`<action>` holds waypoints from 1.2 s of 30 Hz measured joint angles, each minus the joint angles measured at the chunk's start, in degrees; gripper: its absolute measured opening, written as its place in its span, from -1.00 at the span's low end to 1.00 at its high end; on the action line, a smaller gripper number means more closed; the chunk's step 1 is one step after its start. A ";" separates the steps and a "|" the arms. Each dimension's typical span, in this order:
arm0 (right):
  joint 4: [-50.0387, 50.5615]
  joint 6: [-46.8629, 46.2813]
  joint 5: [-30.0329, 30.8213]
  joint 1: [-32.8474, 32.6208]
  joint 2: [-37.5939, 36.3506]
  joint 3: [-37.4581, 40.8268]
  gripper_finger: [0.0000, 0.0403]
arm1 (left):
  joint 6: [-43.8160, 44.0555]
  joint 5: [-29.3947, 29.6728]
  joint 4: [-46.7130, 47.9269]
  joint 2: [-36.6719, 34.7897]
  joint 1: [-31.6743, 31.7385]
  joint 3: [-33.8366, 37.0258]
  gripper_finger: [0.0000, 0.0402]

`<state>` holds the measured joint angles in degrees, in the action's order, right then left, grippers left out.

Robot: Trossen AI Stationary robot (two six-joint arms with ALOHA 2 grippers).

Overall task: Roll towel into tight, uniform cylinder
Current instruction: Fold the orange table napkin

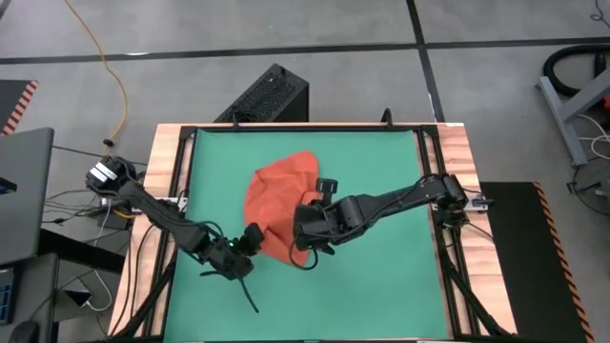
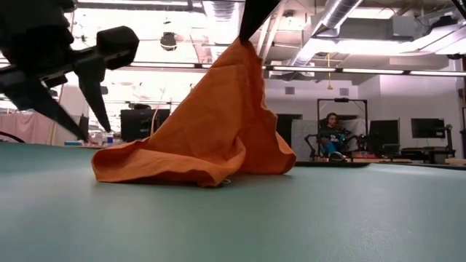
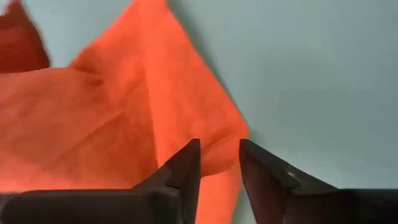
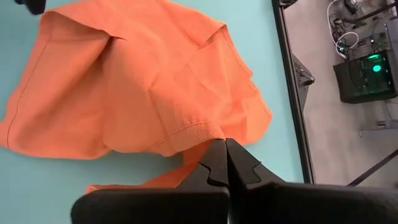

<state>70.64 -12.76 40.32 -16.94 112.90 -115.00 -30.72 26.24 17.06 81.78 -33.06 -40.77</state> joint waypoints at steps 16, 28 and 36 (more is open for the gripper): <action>-0.39 -0.85 -0.22 -0.73 -0.02 0.00 -0.99 | -8.45 11.83 3.01 13.95 2.67 -2.85 -0.26; 1.74 -1.57 -0.09 -1.44 -0.02 0.00 -0.99 | 4.17 11.12 10.99 13.16 5.40 -6.28 -0.98; 11.27 -9.27 0.79 -0.93 -0.02 0.02 -0.99 | 18.08 19.21 23.73 -2.60 1.13 -8.36 -1.00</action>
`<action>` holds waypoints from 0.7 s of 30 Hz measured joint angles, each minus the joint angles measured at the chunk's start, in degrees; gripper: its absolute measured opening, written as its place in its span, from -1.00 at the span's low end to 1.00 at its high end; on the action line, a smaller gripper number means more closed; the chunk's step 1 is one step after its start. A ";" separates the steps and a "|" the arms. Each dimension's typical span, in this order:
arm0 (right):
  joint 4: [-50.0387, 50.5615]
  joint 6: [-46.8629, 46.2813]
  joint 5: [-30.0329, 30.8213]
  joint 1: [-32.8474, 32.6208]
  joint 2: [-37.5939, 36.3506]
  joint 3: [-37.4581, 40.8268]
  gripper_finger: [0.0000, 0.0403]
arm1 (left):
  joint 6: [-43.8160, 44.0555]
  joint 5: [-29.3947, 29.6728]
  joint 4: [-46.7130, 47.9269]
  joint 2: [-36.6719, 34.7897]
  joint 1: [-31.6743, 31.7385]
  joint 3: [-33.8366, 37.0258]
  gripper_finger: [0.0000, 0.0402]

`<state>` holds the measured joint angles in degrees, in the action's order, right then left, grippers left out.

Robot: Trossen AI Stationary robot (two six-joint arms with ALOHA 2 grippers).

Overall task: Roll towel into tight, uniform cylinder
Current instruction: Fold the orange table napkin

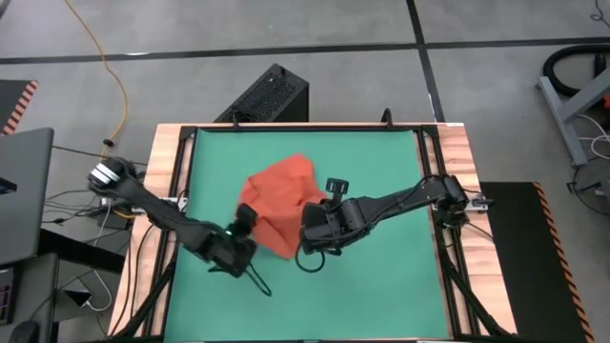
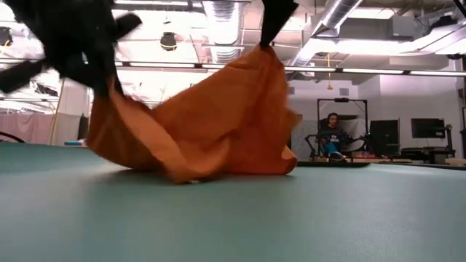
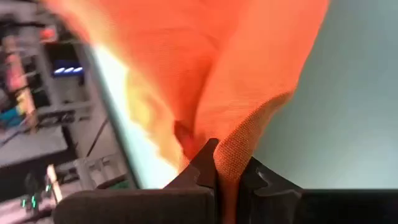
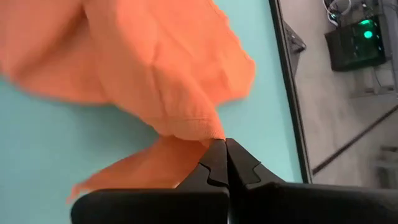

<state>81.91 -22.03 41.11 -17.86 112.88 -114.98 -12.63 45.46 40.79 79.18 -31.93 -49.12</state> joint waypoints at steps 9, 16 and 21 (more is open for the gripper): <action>5.67 -2.28 3.94 2.06 0.00 0.00 -0.99 | 3.44 14.91 5.42 -21.77 -0.49 0.02 -1.00; 7.91 -3.81 13.81 6.08 -0.47 0.00 -0.99 | 1.43 16.70 4.58 -32.72 9.19 0.02 -1.00; 8.05 -2.51 20.37 10.55 -1.66 0.00 -0.99 | -8.63 12.31 -4.94 -35.18 20.36 0.02 -1.00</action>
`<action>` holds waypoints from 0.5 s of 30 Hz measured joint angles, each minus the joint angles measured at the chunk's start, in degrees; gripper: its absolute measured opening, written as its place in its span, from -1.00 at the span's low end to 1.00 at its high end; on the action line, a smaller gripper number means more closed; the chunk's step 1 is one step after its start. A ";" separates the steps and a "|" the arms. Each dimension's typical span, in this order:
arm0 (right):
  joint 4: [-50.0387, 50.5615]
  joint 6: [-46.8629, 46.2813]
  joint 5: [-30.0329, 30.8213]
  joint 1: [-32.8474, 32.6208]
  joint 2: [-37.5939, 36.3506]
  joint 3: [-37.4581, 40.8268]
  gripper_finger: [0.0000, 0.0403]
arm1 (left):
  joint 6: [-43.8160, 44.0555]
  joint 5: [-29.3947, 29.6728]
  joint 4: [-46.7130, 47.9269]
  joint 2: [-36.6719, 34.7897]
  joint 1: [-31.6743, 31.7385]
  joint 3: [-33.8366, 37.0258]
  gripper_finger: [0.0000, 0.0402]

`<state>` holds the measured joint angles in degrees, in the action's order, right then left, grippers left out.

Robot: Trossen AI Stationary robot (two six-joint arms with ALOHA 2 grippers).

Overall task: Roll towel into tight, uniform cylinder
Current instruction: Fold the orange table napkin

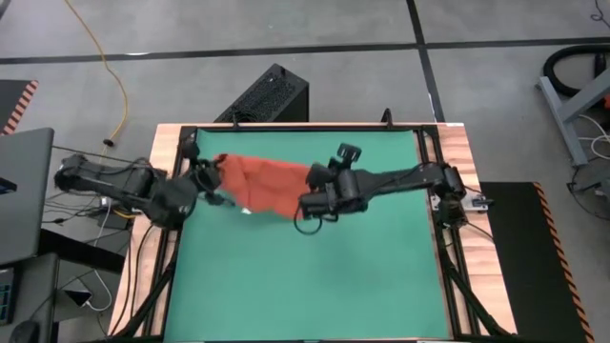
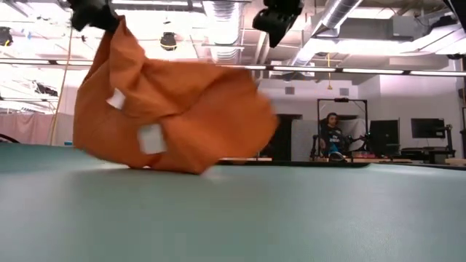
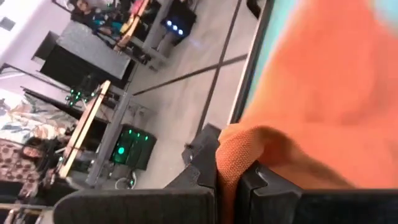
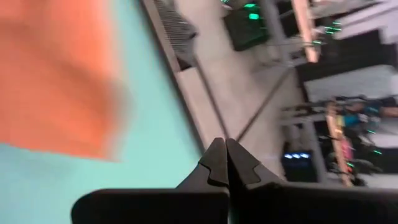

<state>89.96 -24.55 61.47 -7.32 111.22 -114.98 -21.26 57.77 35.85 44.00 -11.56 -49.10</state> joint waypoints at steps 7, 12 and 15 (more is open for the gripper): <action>-0.16 0.95 3.48 5.38 -3.55 0.00 -0.99 | -15.38 -17.05 -22.48 0.23 13.58 0.00 -1.00; -1.59 3.96 -1.37 4.81 -4.83 0.00 -0.98 | -13.57 -22.71 -21.78 0.23 18.25 0.00 -1.00; -8.98 9.96 -3.19 4.64 -4.92 1.35 -0.97 | -12.60 -22.85 -19.62 0.25 18.81 0.00 -1.00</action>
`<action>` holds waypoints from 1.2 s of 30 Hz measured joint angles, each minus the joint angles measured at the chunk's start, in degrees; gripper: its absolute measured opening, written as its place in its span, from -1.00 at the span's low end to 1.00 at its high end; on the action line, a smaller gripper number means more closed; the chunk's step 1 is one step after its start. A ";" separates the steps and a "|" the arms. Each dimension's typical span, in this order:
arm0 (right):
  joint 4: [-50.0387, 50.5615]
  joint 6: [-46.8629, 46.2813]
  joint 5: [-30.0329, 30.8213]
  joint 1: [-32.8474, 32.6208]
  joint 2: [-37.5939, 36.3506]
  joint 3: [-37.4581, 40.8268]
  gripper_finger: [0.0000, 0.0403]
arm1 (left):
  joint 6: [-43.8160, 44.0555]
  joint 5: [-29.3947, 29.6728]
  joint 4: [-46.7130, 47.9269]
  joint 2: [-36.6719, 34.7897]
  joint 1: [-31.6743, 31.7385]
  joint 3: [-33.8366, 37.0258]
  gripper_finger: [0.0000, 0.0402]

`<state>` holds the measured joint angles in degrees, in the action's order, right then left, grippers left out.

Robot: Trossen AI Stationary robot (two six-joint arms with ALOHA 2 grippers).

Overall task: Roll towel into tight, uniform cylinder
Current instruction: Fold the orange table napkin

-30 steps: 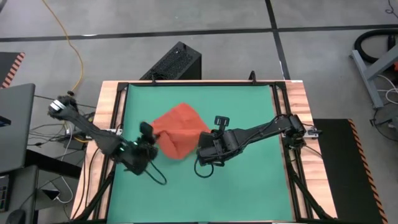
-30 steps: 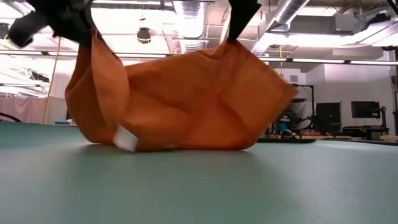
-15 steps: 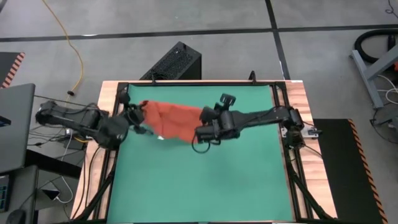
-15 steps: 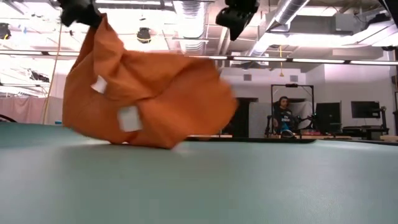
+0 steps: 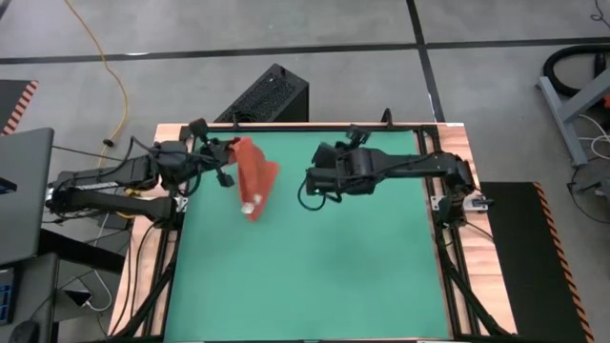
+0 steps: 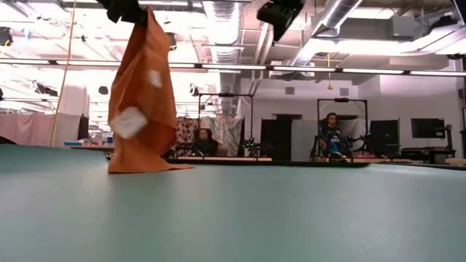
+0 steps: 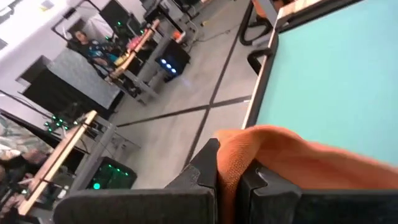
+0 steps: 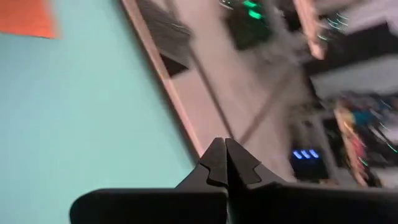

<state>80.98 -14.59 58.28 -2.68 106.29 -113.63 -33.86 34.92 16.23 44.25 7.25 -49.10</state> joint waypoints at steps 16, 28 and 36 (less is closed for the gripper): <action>-72.20 21.45 -34.24 -0.64 -1.22 26.72 -0.80 | 6.92 1.74 3.13 0.06 -0.35 0.00 -1.00; -96.59 23.22 -17.40 -5.42 11.42 26.91 0.07 | 11.80 2.83 -0.96 7.14 -0.33 0.00 -1.00; -100.57 22.12 -10.92 -7.02 14.99 26.91 0.26 | 11.47 3.90 -2.23 9.60 -0.37 0.02 -1.00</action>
<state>-19.59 7.53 47.37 -9.70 121.29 -86.71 -22.40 38.81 13.99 53.84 6.88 -49.08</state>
